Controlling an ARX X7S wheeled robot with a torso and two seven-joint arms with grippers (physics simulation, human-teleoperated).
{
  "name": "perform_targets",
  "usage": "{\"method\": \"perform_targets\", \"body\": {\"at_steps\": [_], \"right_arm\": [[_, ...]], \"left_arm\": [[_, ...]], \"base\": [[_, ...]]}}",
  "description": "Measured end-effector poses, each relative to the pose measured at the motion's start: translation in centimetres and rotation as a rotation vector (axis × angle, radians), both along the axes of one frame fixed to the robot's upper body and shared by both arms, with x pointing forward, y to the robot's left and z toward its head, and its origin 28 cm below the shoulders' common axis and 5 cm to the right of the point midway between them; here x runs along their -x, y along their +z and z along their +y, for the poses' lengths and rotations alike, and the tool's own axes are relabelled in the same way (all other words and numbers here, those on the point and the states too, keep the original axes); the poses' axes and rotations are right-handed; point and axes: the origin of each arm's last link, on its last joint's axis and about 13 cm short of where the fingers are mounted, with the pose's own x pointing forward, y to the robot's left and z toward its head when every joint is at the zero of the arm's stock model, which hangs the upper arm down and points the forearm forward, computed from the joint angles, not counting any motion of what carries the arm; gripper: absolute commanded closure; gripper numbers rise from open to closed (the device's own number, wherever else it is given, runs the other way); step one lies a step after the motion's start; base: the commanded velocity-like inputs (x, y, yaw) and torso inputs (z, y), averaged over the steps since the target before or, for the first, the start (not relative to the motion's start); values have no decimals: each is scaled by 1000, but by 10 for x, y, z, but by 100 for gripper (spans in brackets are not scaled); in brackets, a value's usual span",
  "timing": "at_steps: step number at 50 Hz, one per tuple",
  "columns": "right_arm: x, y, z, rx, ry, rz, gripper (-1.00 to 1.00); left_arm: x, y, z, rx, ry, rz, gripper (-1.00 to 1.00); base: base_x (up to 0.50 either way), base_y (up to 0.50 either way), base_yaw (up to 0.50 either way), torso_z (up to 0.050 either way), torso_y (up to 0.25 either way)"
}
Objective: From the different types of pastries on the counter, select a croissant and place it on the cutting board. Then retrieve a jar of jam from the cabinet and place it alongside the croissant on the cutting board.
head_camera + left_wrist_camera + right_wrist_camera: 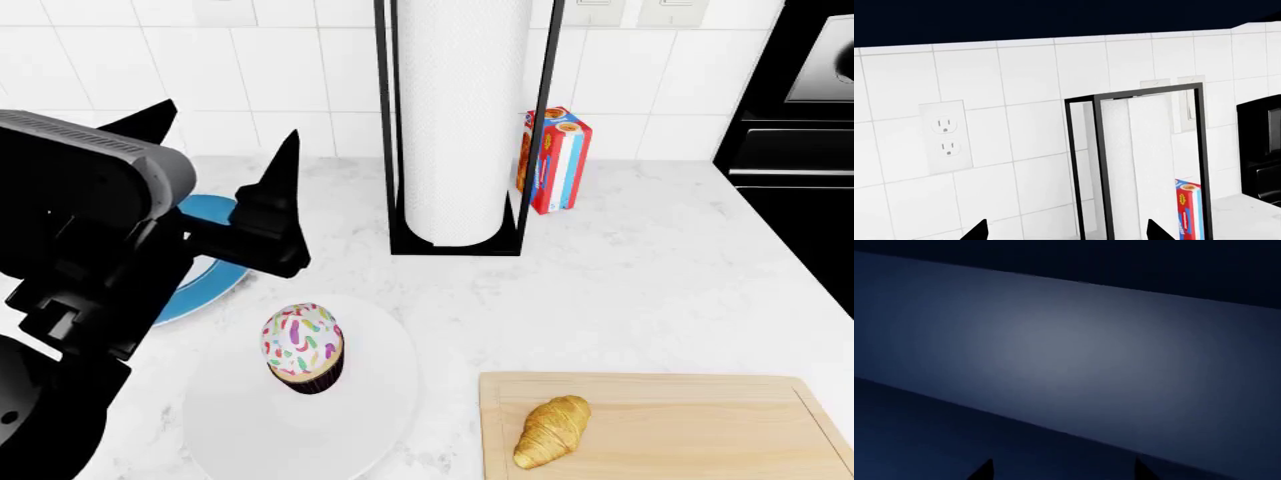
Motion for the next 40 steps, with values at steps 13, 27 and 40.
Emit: {"method": "perform_targets", "body": {"at_steps": [13,27,40], "right_arm": [[-6,-6,0,-39,13,39,-100],[-12,-14,-1,-86,8,87,-100],[-16,-19,-1,-119,24,118,-100]], "left_arm": [[0,0,1,1,2,1,-100],[1,0,2,3,8,3,-100],[1,0,3,5,12,4,-100]], "base": [[0,0,0,0,0],[0,0,0,0,0],[0,0,0,0,0]]}}
